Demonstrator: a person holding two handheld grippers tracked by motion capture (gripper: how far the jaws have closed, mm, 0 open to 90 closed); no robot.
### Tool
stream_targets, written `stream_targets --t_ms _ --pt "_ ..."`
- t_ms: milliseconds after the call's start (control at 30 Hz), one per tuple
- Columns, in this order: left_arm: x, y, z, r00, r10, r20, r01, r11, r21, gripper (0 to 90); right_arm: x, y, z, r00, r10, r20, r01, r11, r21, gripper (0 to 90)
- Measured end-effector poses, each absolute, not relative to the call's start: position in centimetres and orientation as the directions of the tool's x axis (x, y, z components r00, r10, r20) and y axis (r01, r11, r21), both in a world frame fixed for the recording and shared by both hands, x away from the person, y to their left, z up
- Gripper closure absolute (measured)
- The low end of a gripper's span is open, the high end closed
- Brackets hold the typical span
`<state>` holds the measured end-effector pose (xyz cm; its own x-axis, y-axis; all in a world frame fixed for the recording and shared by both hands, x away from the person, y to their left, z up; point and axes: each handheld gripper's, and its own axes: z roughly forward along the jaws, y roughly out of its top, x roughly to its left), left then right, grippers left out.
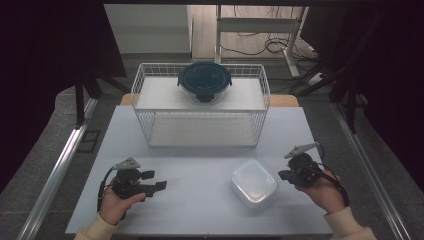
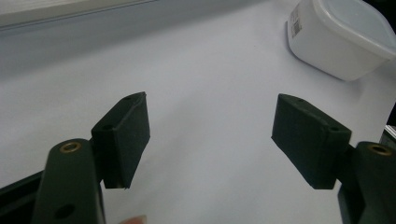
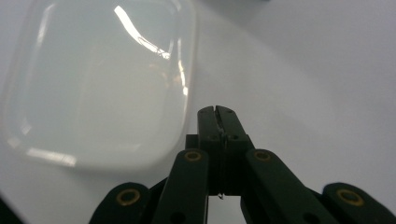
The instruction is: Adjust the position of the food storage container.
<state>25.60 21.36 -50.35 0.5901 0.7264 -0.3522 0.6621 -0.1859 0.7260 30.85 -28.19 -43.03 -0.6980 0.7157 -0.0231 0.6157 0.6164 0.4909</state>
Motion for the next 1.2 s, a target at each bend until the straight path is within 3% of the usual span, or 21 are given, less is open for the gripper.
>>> stream_targets --t_ms 167,433,933,1200 --pt "25.7 21.2 -50.3 0.59 0.724 -0.356 0.664 -0.185 0.724 27.4 27.0 -28.2 -43.1 -0.758 0.653 0.006 0.57 0.658 0.492 89.4" --pt "25.8 21.1 -50.2 0.592 0.719 -0.363 0.664 -0.181 0.726 27.5 23.9 -23.4 -46.0 -0.854 0.521 -0.005 0.462 0.761 0.456 89.3" --pt "25.8 21.5 -50.2 0.584 0.724 -0.368 0.666 -0.167 0.727 27.5 25.4 -18.2 -47.2 -0.853 0.52 -0.054 0.42 0.743 0.52 89.4" --pt "25.8 21.6 -50.3 0.579 0.726 -0.37 0.669 -0.164 0.724 27.5 25.2 -18.2 -46.9 -0.857 0.515 -0.029 0.416 0.724 0.551 89.4"
